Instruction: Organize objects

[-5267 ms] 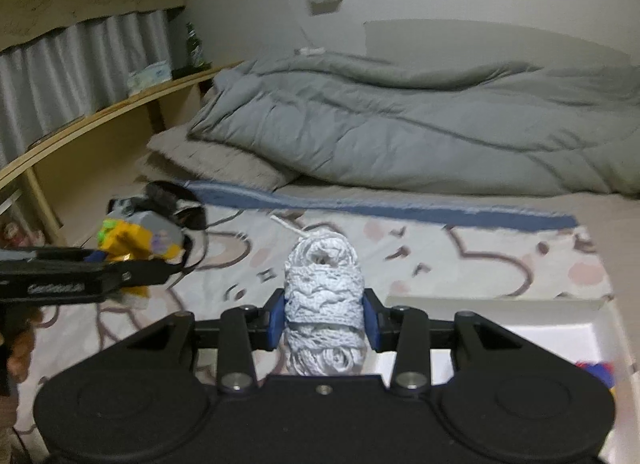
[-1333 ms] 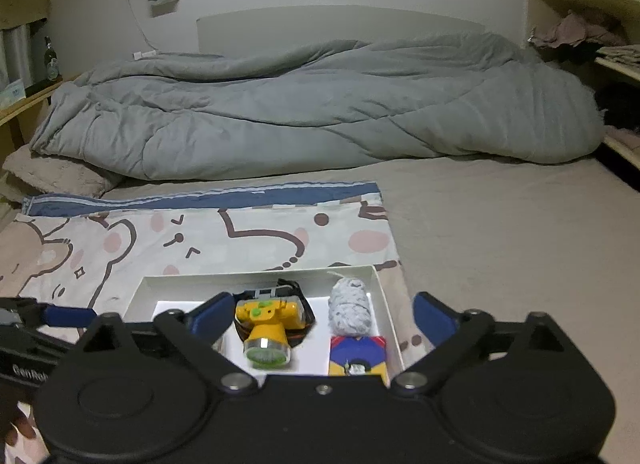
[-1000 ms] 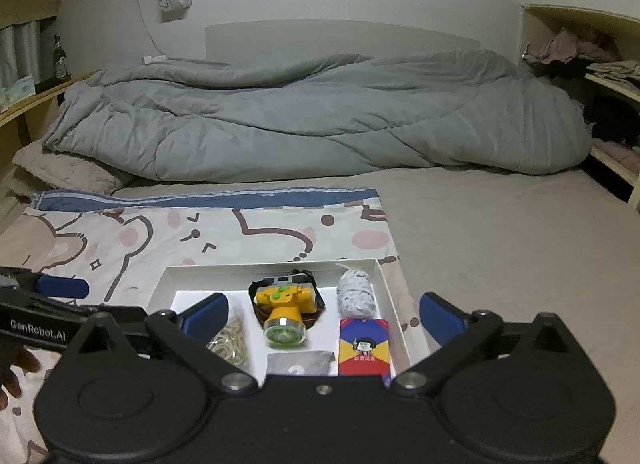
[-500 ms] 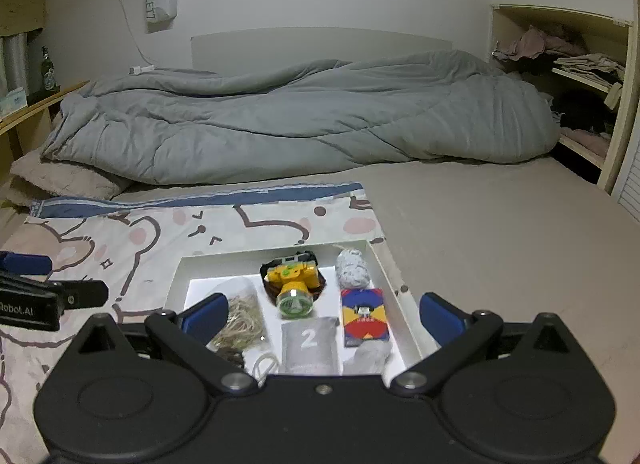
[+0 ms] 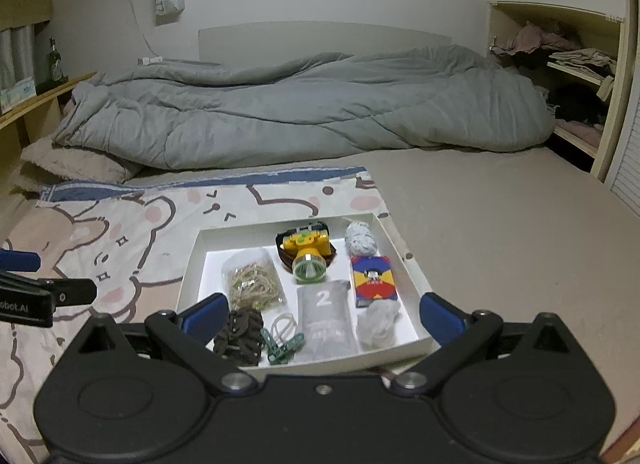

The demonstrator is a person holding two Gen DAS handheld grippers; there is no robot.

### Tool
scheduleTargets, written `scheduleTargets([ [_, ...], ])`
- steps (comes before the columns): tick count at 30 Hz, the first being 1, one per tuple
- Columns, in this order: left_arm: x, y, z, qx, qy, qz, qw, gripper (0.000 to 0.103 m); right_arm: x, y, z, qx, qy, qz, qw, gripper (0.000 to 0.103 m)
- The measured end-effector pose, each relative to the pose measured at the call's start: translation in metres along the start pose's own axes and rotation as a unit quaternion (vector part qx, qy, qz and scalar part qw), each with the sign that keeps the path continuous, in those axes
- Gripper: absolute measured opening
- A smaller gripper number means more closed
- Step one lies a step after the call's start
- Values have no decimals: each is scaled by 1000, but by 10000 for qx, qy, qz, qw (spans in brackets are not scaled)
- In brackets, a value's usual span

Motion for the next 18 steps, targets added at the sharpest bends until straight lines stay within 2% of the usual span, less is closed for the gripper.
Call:
scheduleTargets([
  [12,-2,-14,-12,-146,-22,-94,9998,103,-3,-22,-15,-67,-107,-219,9997,103],
  [18,-4,-18,-8,-61,-83,-105,9999,103,-1,-25,-19,-129,-117,-274,9995,103],
])
Point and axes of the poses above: each gripper's, at about its wrist camera, not at the fingertips, and x roughly the way its jaws point, z to its right, y to its top, the point moved 5 cm from there along x, roughly the way its jaws point, and after that the axes turned 2 degrees about z, right-handed, at the moved point
